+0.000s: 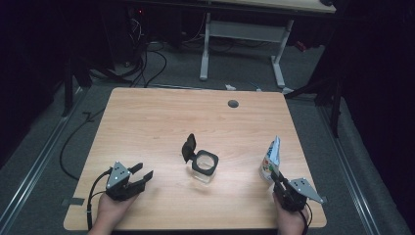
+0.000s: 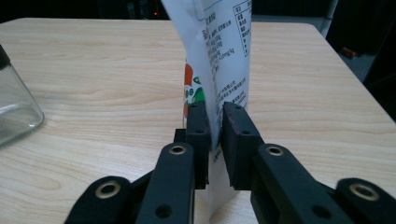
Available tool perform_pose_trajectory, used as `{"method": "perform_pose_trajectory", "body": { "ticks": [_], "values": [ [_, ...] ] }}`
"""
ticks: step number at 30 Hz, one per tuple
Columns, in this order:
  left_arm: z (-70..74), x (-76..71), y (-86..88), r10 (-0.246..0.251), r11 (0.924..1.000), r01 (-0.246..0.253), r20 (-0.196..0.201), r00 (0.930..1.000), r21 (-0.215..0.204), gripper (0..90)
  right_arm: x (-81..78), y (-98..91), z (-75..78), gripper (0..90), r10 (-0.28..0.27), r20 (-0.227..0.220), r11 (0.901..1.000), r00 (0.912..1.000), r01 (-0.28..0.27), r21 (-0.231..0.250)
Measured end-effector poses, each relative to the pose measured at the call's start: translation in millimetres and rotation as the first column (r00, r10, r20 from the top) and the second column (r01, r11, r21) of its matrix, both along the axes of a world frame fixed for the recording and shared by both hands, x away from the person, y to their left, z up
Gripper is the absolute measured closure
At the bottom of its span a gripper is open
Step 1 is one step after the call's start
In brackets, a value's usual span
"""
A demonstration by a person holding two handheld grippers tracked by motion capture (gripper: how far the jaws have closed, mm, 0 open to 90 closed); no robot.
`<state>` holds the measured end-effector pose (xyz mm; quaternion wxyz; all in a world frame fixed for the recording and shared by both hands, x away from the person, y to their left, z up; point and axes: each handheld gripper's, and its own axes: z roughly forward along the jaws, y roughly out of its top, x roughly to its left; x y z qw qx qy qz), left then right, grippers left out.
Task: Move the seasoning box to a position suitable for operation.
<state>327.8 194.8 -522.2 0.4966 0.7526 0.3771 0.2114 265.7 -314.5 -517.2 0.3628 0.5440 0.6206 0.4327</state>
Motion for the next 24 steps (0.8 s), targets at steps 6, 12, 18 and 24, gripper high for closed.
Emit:
{"method": "perform_pose_trajectory", "body": {
  "ticks": [6,12,18,24],
  "values": [
    [-0.4,-0.1,-0.9,-0.005,1.0000,0.005,-0.004,1.0000,-0.004,47.2,0.6,-2.8,-0.1,84.0,0.017,0.002,0.9998,0.9999,-0.017,0.011],
    [-1.0,0.0,-2.4,-0.011,0.9999,0.011,-0.007,0.9999,-0.005,47.0,1.2,-3.0,1.2,83.9,0.017,-0.006,0.9998,0.9998,-0.017,0.007],
    [-1.3,-0.3,-3.6,-0.017,0.9998,0.017,-0.005,0.9998,-0.002,46.9,1.2,-3.3,1.5,83.9,0.028,-0.003,0.9996,0.9996,-0.028,-0.008],
    [-1.2,-0.5,-4.4,-0.021,0.9997,0.021,-0.004,0.9998,-0.007,46.9,2.8,-4.4,4.7,84.4,0.039,-0.026,0.9991,0.9989,-0.040,-0.016]
  ]
}}
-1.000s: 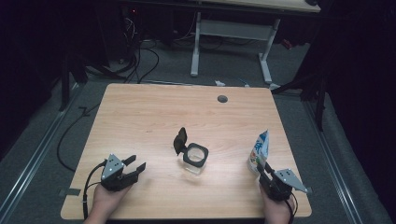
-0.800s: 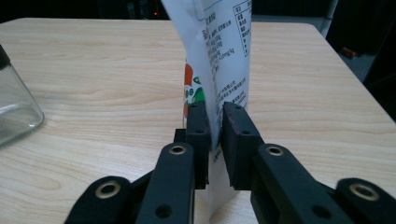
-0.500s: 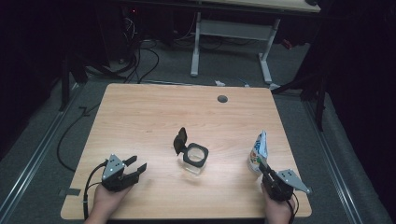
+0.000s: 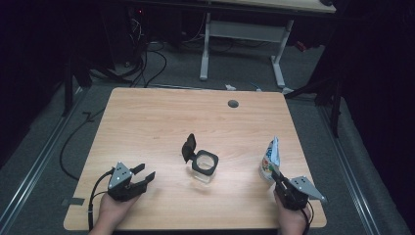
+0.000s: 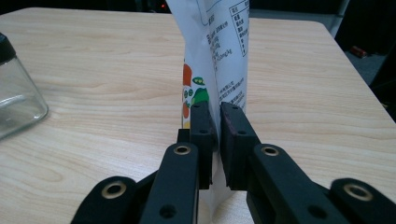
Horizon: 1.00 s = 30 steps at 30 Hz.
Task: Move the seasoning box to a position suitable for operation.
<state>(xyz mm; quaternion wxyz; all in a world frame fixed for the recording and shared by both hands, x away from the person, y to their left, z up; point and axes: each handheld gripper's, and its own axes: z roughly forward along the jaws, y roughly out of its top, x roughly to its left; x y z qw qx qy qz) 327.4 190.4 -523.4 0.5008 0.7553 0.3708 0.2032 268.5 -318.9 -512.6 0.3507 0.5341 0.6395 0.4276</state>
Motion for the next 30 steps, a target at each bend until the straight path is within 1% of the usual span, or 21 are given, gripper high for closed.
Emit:
{"method": "perform_pose_trajectory", "body": {
  "ticks": [4,7,9,11,13,15,16,18,20,23,24,25,27,30],
  "values": [
    [0.3,-0.5,-1.0,-0.008,1.0000,0.008,0.000,1.0000,-0.003,46.9,3.0,-0.9,5.3,85.2,0.027,-0.031,0.9990,0.9991,-0.028,-0.035],
    [0.5,-1.0,-2.3,-0.015,0.9999,0.015,0.003,0.9999,-0.004,46.9,4.7,-1.4,10.6,85.4,0.054,-0.059,0.9974,0.9968,-0.056,-0.045],
    [0.9,-1.3,-2.8,-0.018,0.9998,0.018,0.005,0.9998,-0.008,46.9,6.0,-0.3,15.8,85.7,0.072,-0.076,0.9943,0.9946,-0.077,-0.074],
    [1.1,-1.6,-3.7,-0.023,0.9997,0.023,0.006,0.9997,-0.008,46.9,7.3,0.5,21.5,85.9,0.096,-0.095,0.9906,0.9909,-0.104,-0.089],
    [1.1,-1.8,-4.1,-0.028,0.9996,0.028,0.006,0.9996,-0.007,46.8,8.6,0.6,26.6,86.0,0.116,-0.119,0.9875,0.9861,-0.127,-0.093],
    [1.1,-1.7,-4.3,-0.031,0.9995,0.031,0.006,0.9995,-0.009,46.8,9.9,0.1,31.8,86.0,0.133,-0.151,0.9846,0.9795,-0.148,-0.092],
    [1.0,-1.7,-4.4,-0.032,0.9994,0.032,0.006,0.9995,-0.011,46.8,11.2,-1.1,34.8,86.0,0.146,-0.166,0.9826,0.9753,-0.162,-0.089],
    [0.9,-1.7,-4.6,-0.035,0.9993,0.035,0.007,0.9994,-0.013,46.8,14.1,-3.5,41.9,86.1,0.170,-0.209,0.9794,0.9630,-0.189,-0.072],
    [0.9,-1.8,-4.9,-0.038,0.9992,0.038,0.007,0.9993,-0.015,46.8,16.1,-3.8,49.4,86.3,0.187,-0.243,0.9726,0.9518,-0.214,-0.091],
    [1.1,-2.0,-4.9,-0.040,0.9991,0.040,0.008,0.9992,-0.016,46.8,18.0,-3.7,58.9,86.3,0.208,-0.298,0.9617,0.9315,-0.251,-0.111],
    [1.1,-2.0,-4.8,-0.040,0.9991,0.040,0.008,0.9992,-0.017,46.8,18.2,-3.6,61.5,86.3,0.212,-0.314,0.9592,0.9255,-0.259,-0.114],
    [1.2,-2.0,-4.8,-0.040,0.9990,0.040,0.008,0.9992,-0.018,46.7,18.5,-3.8,63.9,86.3,0.213,-0.331,0.9596,0.9191,-0.261,-0.106],
    [1.2,-2.1,-4.9,-0.041,0.9990,0.041,0.008,0.9991,-0.018,46.7,19.2,-4.4,68.5,86.3,0.223,-0.361,0.9555,0.9056,-0.277,-0.103],
    [1.2,-2.2,-5.2,-0.042,0.9989,0.042,0.009,0.9991,-0.020,46.8,19.4,-3.1,74.7,86.3,0.228,-0.398,0.9456,0.8883,-0.300,-0.126]
  ]
}}
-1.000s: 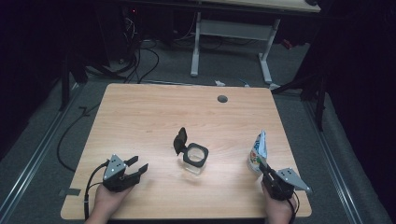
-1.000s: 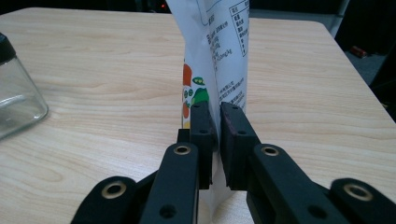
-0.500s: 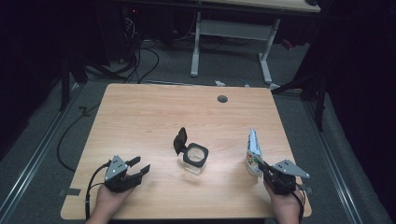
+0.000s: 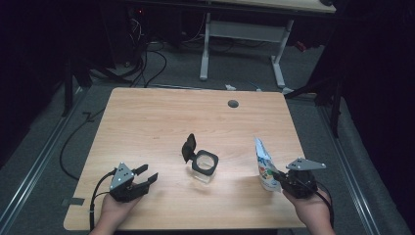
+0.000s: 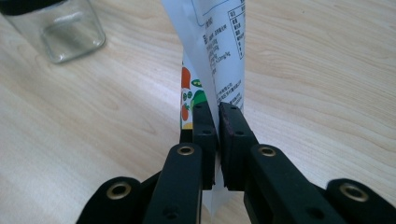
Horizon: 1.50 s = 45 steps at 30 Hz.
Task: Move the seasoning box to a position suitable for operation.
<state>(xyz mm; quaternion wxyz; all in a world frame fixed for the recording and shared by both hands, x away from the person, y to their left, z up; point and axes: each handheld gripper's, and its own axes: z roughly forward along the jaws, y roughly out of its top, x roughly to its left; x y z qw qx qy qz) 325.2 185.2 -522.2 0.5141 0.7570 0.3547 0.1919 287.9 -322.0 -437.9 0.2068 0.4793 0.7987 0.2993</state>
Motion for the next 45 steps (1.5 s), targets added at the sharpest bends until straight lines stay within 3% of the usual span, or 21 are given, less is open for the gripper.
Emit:
{"method": "perform_pose_trajectory", "body": {
  "ticks": [8,15,22,37,45],
  "values": [
    [-0.5,-0.4,-2.7,-0.014,0.9999,0.014,0.006,0.9999,-0.003,46.8,3.1,2.0,11.8,86.3,0.019,-0.088,0.9996,0.9959,-0.021,-0.019],
    [0.3,-0.2,-3.1,-0.016,0.9998,0.016,0.013,0.9998,-0.009,46.7,11.4,9.2,20.7,86.3,0.032,-0.165,0.9970,0.9857,-0.043,-0.063],
    [1.3,-0.1,-1.6,-0.013,0.9997,0.014,0.016,0.9998,-0.020,46.8,16.5,12.7,26.7,86.4,0.026,-0.213,0.9945,0.9767,-0.047,-0.094],
    [-3.4,-9.6,-5.9,-0.053,0.9984,0.053,0.014,0.9985,-0.018,46.8,25.4,19.9,32.7,86.6,0.049,-0.282,0.9894,0.9581,-0.085,-0.118],
    [-2.8,-12.1,-7.5,-0.066,0.9973,0.067,0.040,0.9970,-0.030,46.4,29.6,23.0,33.4,87.0,0.057,-0.288,0.9888,0.9560,-0.094,-0.116]
  ]
}}
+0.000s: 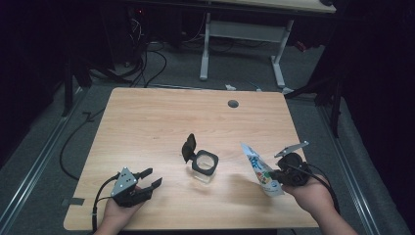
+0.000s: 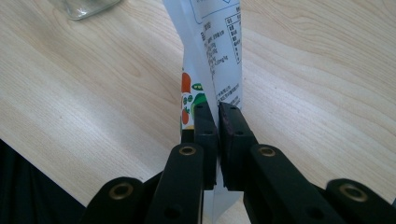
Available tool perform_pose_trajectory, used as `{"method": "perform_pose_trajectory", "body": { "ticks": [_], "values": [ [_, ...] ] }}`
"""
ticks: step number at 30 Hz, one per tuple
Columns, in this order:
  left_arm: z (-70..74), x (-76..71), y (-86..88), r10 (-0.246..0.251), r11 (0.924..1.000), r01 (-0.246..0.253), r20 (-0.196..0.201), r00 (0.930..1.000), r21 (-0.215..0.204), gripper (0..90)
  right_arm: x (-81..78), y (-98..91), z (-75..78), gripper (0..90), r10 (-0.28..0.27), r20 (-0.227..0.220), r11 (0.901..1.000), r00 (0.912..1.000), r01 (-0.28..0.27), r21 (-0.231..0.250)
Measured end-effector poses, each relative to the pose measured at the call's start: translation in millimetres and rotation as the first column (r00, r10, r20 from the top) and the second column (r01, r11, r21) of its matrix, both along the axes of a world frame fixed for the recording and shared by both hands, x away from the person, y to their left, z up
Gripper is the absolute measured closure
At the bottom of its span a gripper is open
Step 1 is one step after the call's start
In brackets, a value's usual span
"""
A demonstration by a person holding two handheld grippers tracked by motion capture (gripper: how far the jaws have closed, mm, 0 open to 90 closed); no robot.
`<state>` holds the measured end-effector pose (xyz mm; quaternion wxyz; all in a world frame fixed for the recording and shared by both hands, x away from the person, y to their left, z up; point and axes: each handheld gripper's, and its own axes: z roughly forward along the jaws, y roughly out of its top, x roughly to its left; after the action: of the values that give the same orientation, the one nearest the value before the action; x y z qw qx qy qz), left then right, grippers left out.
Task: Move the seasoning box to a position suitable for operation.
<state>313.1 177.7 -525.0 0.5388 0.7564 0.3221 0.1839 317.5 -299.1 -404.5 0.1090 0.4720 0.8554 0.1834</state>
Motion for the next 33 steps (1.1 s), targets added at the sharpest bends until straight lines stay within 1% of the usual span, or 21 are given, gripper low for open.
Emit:
{"method": "perform_pose_trajectory", "body": {
  "ticks": [3,6,8,11,12,13,14,15,16,18,19,20,21,22,23,26,28,29,30,31,33],
  "values": [
    [-0.7,-1.9,0.4,-0.005,0.9999,0.005,0.021,0.9998,-0.010,46.4,1.0,0.3,0.1,87.1,0.010,0.000,0.9999,0.9999,-0.010,0.009],
    [-0.9,-3.9,-0.4,0.010,0.9999,-0.009,0.024,0.9997,-0.014,46.4,3.0,-0.1,0.5,87.3,0.034,-0.011,0.9994,0.9994,-0.034,0.010],
    [4.1,-6.8,-2.1,0.019,0.9997,-0.018,0.029,0.9994,-0.015,46.3,4.9,0.4,1.3,87.3,0.043,-0.018,0.9990,0.9989,-0.042,0.012],
    [9.5,-9.9,-6.1,0.016,0.9999,-0.016,0.037,0.9992,-0.004,46.3,5.4,4.0,-0.3,87.3,0.070,-0.016,0.9973,0.9974,-0.070,0.020],
    [11.3,-11.8,-7.3,0.015,0.9999,-0.015,0.043,0.9990,0.001,46.1,5.1,6.1,-0.9,87.3,0.069,-0.017,0.9973,0.9975,-0.068,0.025],
    [12.0,-14.1,-7.3,0.013,0.9999,-0.013,0.056,0.9983,-0.007,45.8,5.3,8.1,-0.8,87.4,0.069,-0.019,0.9972,0.9974,-0.068,0.030],
    [11.9,-16.1,-6.7,0.007,0.9997,-0.005,0.064,0.9980,-0.022,45.9,5.7,10.3,0.0,87.4,0.066,-0.019,0.9974,0.9976,-0.065,0.031],
    [11.6,-17.2,-5.9,-0.001,0.9997,0.003,0.065,0.9979,-0.025,46.4,6.4,12.5,0.9,87.5,0.067,-0.018,0.9975,0.9976,-0.066,0.024],
    [11.3,-17.7,-6.4,-0.009,0.9997,0.011,0.064,0.9979,-0.022,46.7,6.9,14.8,1.9,87.5,0.062,-0.021,0.9981,0.9979,-0.061,0.009],
    [10.1,-19.6,-6.1,-0.031,0.9995,0.031,0.073,0.9968,0.001,46.6,7.3,17.9,1.6,87.6,0.049,-0.021,0.9988,0.9986,-0.049,-0.007],
    [8.7,-21.1,-4.7,-0.036,0.9994,0.036,0.071,0.9968,0.000,46.6,7.2,18.8,1.2,87.6,0.038,-0.024,0.9992,0.9990,-0.038,-0.009],
    [7.3,-22.5,-3.6,-0.040,0.9991,0.040,0.063,0.9972,-0.009,46.9,7.2,19.4,0.9,87.6,0.037,-0.020,0.9993,0.9991,-0.037,-0.007],
    [6.6,-23.9,-2.9,-0.042,0.9990,0.043,0.058,0.9975,-0.014,47.4,6.8,20.4,1.8,87.6,0.031,-0.021,0.9994,0.9993,-0.031,-0.015],
    [6.6,-25.5,-2.8,-0.043,0.9989,0.044,0.057,0.9975,-0.018,47.5,6.2,21.1,3.1,87.6,0.018,-0.026,0.9996,0.9995,-0.019,-0.019],
    [7.1,-26.6,-3.0,-0.047,0.9986,0.048,0.059,0.9971,-0.023,47.5,6.1,21.1,4.6,87.6,0.018,-0.030,0.9995,0.9994,-0.018,-0.024],
    [9.0,-28.4,-6.5,-0.059,0.9975,0.062,0.069,0.9958,-0.035,47.2,6.9,22.4,10.6,87.7,0.017,-0.057,0.9988,0.9982,-0.020,-0.045],
    [9.5,-29.0,-8.9,-0.066,0.9973,0.068,0.070,0.9954,-0.029,47.0,9.1,23.1,12.3,87.7,0.023,-0.076,0.9980,0.9969,-0.027,-0.057],
    [9.5,-29.4,-9.8,-0.069,0.9970,0.071,0.069,0.9952,-0.030,46.8,10.2,23.4,12.5,87.7,0.017,-0.085,0.9978,0.9962,-0.023,-0.062],
    [9.4,-29.8,-10.8,-0.074,0.9966,0.076,0.069,0.9949,-0.031,46.8,11.5,22.9,12.0,87.8,0.016,-0.093,0.9978,0.9956,-0.022,-0.062],
    [9.6,-30.5,-12.1,-0.080,0.9962,0.082,0.068,0.9945,-0.029,46.8,13.4,21.7,11.1,87.9,0.026,-0.095,0.9973,0.9952,-0.032,-0.066],
    [9.2,-32.7,-16.3,-0.096,0.9949,0.098,0.075,0.9926,-0.025,46.5,14.8,20.9,9.9,88.1,0.014,-0.107,0.9980,0.9941,-0.020,-0.060]
  ]
}}
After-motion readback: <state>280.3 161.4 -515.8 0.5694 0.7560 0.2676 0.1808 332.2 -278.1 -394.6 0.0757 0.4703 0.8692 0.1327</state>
